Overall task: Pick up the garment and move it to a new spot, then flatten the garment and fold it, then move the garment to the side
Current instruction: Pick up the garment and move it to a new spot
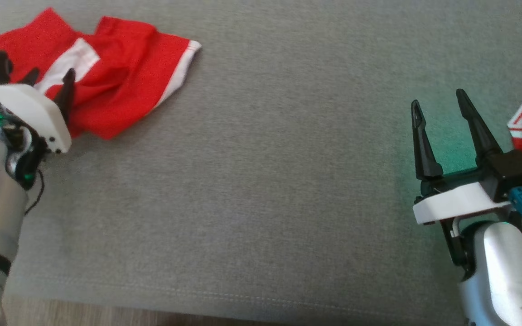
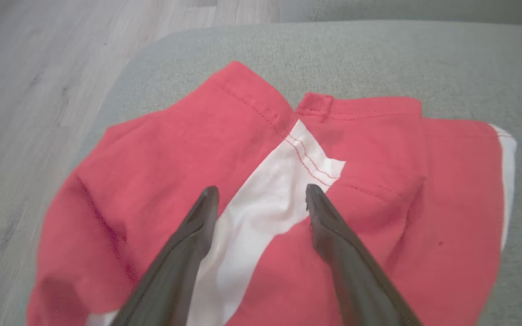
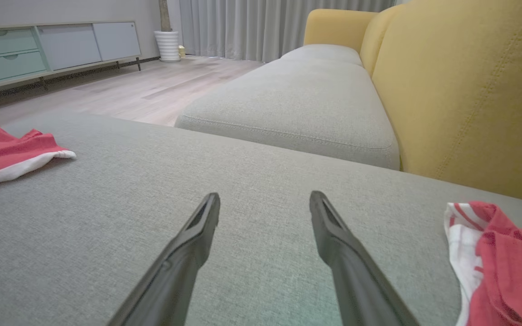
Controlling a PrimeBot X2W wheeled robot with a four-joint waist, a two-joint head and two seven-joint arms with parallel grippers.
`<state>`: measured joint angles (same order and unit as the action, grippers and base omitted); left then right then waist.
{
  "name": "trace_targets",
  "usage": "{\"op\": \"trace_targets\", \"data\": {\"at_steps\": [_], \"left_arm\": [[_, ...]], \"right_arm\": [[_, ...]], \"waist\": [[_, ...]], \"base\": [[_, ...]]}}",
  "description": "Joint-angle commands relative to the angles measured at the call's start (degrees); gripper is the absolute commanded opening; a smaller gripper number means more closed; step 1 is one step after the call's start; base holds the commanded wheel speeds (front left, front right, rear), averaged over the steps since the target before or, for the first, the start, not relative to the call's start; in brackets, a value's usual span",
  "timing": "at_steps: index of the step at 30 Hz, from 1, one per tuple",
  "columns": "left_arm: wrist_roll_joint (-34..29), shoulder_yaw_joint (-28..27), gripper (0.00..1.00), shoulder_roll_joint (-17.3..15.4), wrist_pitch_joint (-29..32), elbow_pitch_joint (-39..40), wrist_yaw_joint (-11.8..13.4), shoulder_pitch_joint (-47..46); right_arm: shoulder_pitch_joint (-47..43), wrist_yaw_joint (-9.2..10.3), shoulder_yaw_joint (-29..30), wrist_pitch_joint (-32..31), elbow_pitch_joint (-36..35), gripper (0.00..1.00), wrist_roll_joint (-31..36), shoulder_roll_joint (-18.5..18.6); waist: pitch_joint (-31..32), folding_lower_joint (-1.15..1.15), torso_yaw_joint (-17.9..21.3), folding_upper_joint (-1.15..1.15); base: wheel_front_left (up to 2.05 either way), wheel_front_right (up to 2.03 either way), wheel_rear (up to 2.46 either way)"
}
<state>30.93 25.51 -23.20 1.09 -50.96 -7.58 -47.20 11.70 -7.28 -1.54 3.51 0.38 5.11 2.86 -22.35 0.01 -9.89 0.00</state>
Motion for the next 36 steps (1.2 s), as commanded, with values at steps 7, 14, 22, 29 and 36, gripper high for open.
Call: {"op": "trace_targets", "data": {"at_steps": [7, 14, 22, 29, 36], "left_arm": [[1.47, 1.95, 1.0, -4.5, 3.47, -6.97, 0.09, -7.25], [5.59, 6.82, 0.0, -4.65, 7.76, -8.37, 0.09, -7.88], [8.45, 9.1, 0.0, -5.53, -0.41, -7.18, 0.09, -9.39], [11.38, 9.67, 0.0, -3.24, -9.09, -3.45, 0.09, -10.3], [13.22, 11.87, 0.0, -0.9, -12.9, 4.08, 0.09, -9.47]], "right_arm": [[2.08, -0.21, -1.23, 0.41, -2.96, 1.0, -0.6, 0.02], [1.99, -0.21, -0.74, 1.41, -2.24, 1.0, -1.23, 0.02], [2.45, -0.21, -0.7, 2.41, -0.33, 1.0, -1.93, 0.02], [1.81, -0.21, -0.42, 3.64, 2.11, 1.0, -3.28, 0.02], [1.22, -0.21, 0.21, 5.01, 4.53, 1.0, -4.88, 0.02]], "waist": [[-3.0, -0.01, 3.69, 0.0], [-3.12, -0.01, 4.36, 0.0], [-0.62, -0.01, 3.65, 0.0], [3.53, -0.01, 3.38, 0.0], [7.87, -0.01, 3.94, 0.0]], "base": [[0.0, 0.0, 0.0], [0.0, 0.0, 0.0], [0.0, 0.0, 0.0], [0.0, 0.0, 0.0], [0.0, 0.0, 0.0]]}}
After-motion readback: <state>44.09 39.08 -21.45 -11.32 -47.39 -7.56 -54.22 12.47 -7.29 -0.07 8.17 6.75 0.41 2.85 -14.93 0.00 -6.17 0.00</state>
